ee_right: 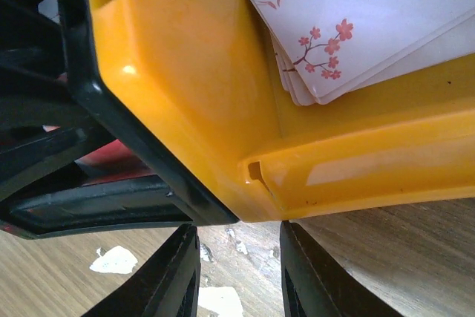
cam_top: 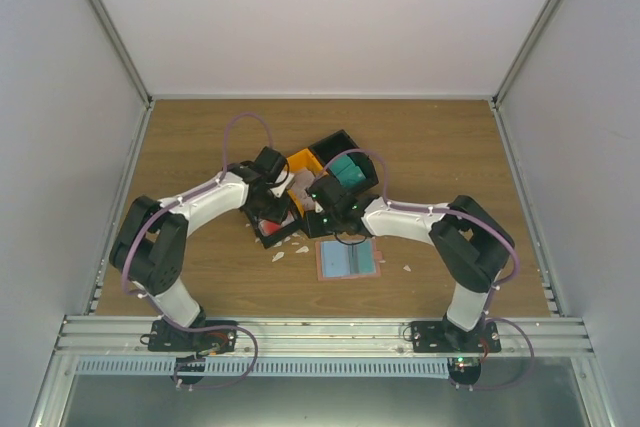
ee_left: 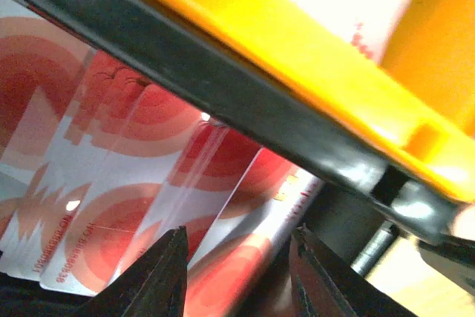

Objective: Put the credit cards into the card holder
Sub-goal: Pick up the credit card from the storage box.

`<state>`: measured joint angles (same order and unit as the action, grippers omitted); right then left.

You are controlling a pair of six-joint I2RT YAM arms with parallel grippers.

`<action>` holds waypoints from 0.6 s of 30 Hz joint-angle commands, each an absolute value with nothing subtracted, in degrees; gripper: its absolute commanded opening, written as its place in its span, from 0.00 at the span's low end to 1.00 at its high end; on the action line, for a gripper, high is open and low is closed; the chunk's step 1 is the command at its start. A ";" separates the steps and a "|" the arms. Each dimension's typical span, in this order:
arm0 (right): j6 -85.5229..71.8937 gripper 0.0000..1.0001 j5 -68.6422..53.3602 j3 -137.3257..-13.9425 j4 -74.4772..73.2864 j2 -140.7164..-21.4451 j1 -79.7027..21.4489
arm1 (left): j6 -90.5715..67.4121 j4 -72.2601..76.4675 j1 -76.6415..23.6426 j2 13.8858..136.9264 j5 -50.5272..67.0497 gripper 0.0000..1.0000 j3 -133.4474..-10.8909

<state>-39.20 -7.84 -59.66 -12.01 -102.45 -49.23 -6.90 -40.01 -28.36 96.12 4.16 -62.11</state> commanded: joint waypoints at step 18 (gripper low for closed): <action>-38.86 0.32 -6.83 -58.35 -12.91 -99.41 -49.41 | -12.48 -39.69 -30.67 86.39 16.36 0.41 -55.83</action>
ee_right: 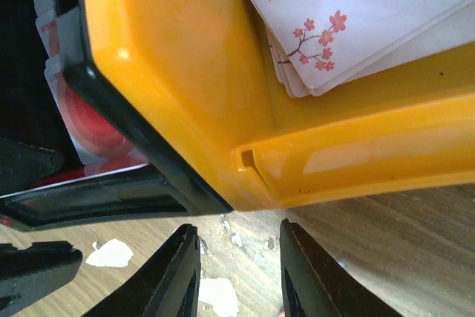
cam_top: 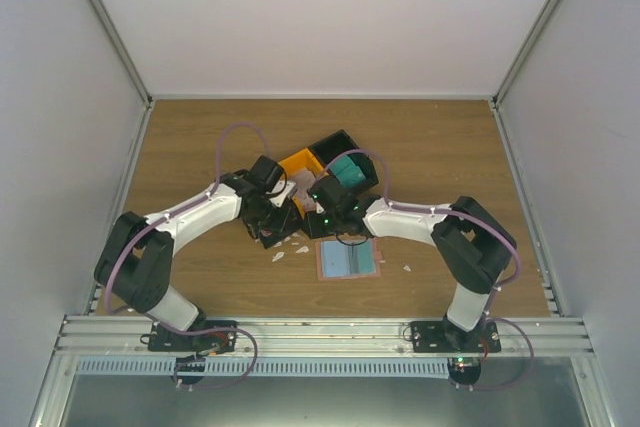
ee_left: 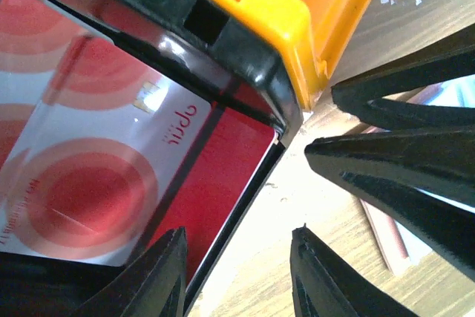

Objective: Put the credit cards into the card holder
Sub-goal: Pick up the credit card from the storage box.

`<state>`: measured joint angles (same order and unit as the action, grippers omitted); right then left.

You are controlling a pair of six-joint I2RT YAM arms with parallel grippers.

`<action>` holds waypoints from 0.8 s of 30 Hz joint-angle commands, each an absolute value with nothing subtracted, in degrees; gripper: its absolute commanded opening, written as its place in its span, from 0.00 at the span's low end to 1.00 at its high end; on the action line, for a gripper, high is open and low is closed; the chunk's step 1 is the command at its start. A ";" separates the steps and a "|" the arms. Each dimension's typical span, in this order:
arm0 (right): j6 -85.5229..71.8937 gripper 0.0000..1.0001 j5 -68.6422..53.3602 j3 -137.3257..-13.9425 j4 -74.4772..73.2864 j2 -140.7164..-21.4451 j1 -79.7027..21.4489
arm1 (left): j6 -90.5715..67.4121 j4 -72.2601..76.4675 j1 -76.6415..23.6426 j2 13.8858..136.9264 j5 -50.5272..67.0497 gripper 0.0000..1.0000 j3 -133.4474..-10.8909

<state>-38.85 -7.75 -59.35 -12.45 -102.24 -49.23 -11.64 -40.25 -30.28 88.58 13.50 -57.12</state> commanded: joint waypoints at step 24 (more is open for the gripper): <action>-39.44 0.32 -5.09 -54.21 -12.36 -94.33 -47.56 | -8.83 -39.14 -31.38 89.06 10.18 0.29 -57.86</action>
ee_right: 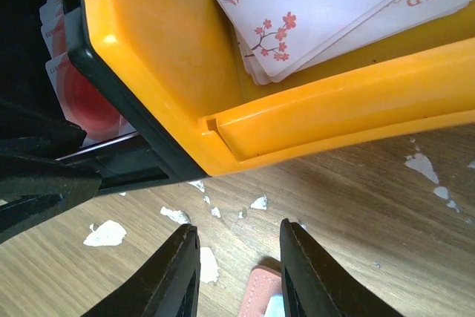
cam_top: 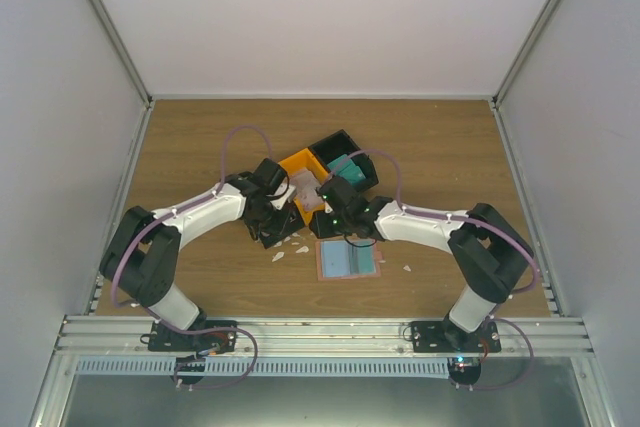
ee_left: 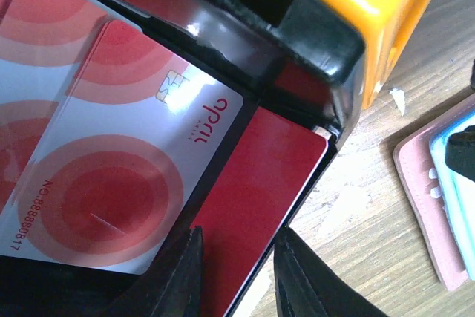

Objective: Put the credit cards into the card holder
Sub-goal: Pick up the credit card from the storage box.

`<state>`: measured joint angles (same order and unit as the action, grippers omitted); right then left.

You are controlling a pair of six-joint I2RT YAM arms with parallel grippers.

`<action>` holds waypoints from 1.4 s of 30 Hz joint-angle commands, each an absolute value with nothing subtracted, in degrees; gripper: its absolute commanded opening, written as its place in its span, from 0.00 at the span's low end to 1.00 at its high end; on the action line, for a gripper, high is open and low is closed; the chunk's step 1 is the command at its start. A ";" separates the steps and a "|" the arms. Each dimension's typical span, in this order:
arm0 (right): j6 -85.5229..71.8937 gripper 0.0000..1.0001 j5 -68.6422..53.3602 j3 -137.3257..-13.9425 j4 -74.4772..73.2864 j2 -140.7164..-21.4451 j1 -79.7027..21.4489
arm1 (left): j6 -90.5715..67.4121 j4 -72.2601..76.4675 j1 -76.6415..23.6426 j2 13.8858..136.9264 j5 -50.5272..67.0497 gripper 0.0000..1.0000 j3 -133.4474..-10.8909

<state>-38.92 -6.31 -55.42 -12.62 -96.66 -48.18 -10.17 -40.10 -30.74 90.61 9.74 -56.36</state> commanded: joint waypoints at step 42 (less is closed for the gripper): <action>-37.47 0.58 -28.93 -42.48 2.72 -65.14 -32.73 | -38.11 -12.34 -30.85 64.60 29.85 0.00 -58.07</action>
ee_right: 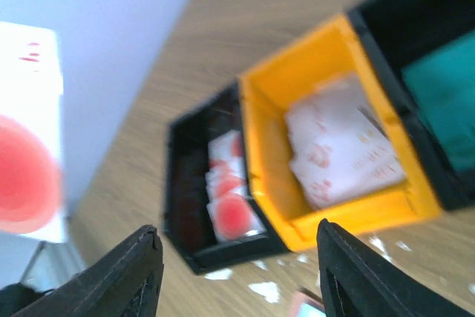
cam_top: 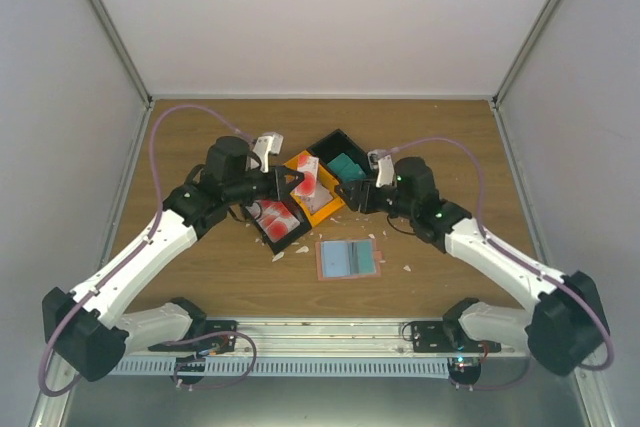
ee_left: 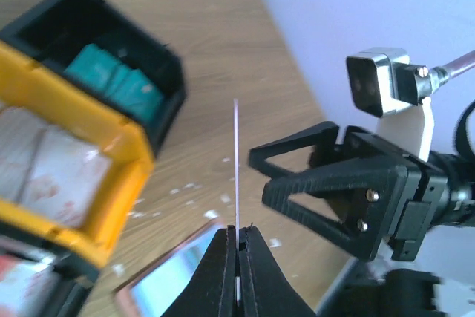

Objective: Put the credit cards into the card holder
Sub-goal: Pick up the credit card from the storage box, then insert the credit card into the card holder.

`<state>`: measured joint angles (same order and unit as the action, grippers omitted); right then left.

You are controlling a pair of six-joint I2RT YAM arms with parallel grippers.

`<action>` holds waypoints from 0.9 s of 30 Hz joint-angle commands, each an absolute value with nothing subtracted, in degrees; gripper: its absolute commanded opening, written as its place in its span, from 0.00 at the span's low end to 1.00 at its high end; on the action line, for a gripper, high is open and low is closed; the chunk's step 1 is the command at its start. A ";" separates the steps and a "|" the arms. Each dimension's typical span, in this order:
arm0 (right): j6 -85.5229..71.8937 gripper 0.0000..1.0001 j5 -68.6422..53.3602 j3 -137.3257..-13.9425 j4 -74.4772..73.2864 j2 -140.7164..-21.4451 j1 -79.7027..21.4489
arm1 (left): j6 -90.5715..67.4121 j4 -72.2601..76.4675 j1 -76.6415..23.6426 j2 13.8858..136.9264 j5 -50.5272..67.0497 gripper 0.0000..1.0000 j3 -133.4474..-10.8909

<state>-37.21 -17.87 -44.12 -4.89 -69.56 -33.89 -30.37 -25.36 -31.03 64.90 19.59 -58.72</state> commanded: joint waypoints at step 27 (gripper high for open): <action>-59.66 0.17 -45.04 -35.62 33.48 -65.13 -31.94 | -45.26 3.65 -30.85 62.83 42.34 0.00 -50.29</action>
